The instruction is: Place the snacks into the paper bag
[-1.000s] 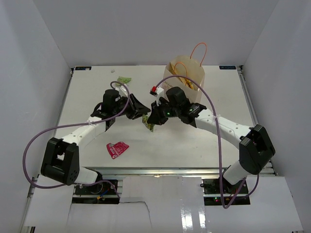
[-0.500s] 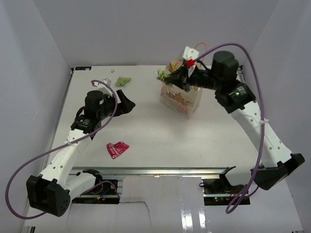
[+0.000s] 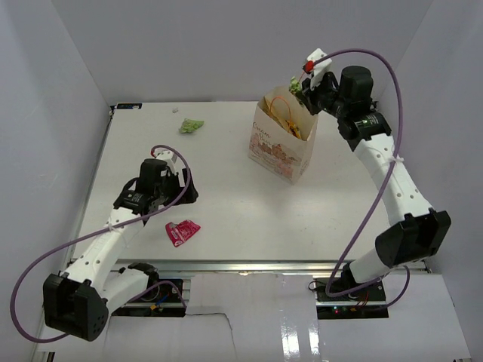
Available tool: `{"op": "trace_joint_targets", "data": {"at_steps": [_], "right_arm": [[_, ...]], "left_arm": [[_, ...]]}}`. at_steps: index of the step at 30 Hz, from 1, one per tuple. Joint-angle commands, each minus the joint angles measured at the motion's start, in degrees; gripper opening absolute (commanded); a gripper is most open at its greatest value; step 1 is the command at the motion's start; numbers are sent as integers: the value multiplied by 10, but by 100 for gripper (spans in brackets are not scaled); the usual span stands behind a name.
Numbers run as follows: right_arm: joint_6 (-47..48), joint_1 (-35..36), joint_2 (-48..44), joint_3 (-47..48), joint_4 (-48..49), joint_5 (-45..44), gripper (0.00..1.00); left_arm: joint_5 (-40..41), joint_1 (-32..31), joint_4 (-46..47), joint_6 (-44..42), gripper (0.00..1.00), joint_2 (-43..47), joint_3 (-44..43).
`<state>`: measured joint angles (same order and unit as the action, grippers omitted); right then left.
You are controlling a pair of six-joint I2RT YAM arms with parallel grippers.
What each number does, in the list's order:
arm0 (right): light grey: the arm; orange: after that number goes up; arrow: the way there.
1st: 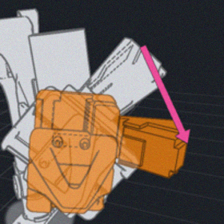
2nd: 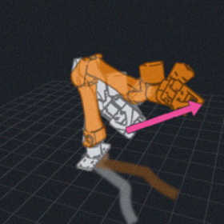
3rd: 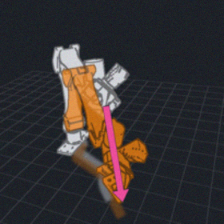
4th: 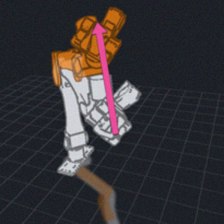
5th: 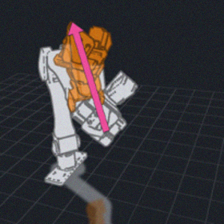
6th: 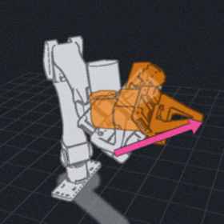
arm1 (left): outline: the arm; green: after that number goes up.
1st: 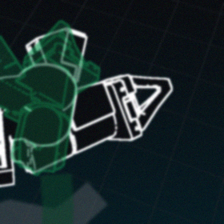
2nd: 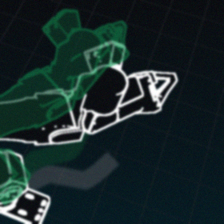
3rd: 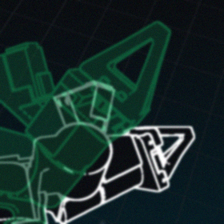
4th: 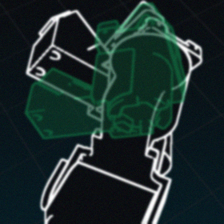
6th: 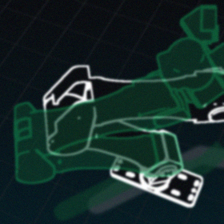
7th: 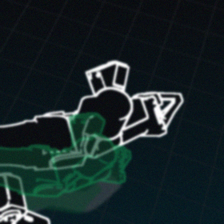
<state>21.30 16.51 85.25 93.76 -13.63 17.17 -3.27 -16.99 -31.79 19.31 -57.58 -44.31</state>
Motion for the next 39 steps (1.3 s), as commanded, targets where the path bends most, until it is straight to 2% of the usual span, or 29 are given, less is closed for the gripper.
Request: {"op": "trace_joint_targets", "data": {"at_steps": [1, 4, 5, 7, 8, 11, 14, 17, 18, 19, 22, 23, 26, 29, 34, 39], "right_arm": [[12, -3, 27, -4, 13, -28, 10], [7, -3, 44, -2, 4, -28, 32], [5, -5, 41, 0, 0, -21, 47], [-16, -17, 29, 5, -1, 16, 60], [-22, -20, 13, 9, -4, 29, 72], [-30, -39, -21, 8, -25, 108, 80], [-19, -50, -60, -37, -39, 160, 81], [-16, -60, -100, -119, -40, 170, 81], [-18, -62, -109, -159, -40, 176, 81], [-20, -64, -129, -178, -39, 178, 81], [-23, -72, -159, -233, -39, 182, 81], [-24, -75, -165, -241, -39, 183, 81], [-26, -82, -183, -265, -39, 189, 81], [-28, -85, -192, -277, -38, 199, 81], [-31, -87, -208, -293, -39, 218, 81], [-30, -89, -231, -313, -40, 224, 81]], "left_arm": [[18, 0, -31, 3, 95, -30, -30], [52, 0, -71, 28, 90, -68, -49], [62, 0, -86, 41, 89, -79, -66], [81, 0, -127, 76, 88, -101, -81], [82, 0, -136, 84, 87, -119, -89], [67, -1, -156, 108, 81, -147, -84], [72, -1, -179, 132, 79, -169, -81], [92, -1, -225, 224, 82, -181, -87], [87, -1, -239, 261, 83, -183, -82], [72, -1, -240, 333, 83, -182, -74], [-8, -1, -224, 445, 83, -172, -27], [-16, -1, -222, 509, 82, -171, -18], [-6, -1, -211, 605, 79, -177, 2], [13, 1, -188, 657, 75, -194, -3], [22, 10, -161, 642, 73, -282, -54], [42, 18, -171, 642, 70, -296, -56]]}}
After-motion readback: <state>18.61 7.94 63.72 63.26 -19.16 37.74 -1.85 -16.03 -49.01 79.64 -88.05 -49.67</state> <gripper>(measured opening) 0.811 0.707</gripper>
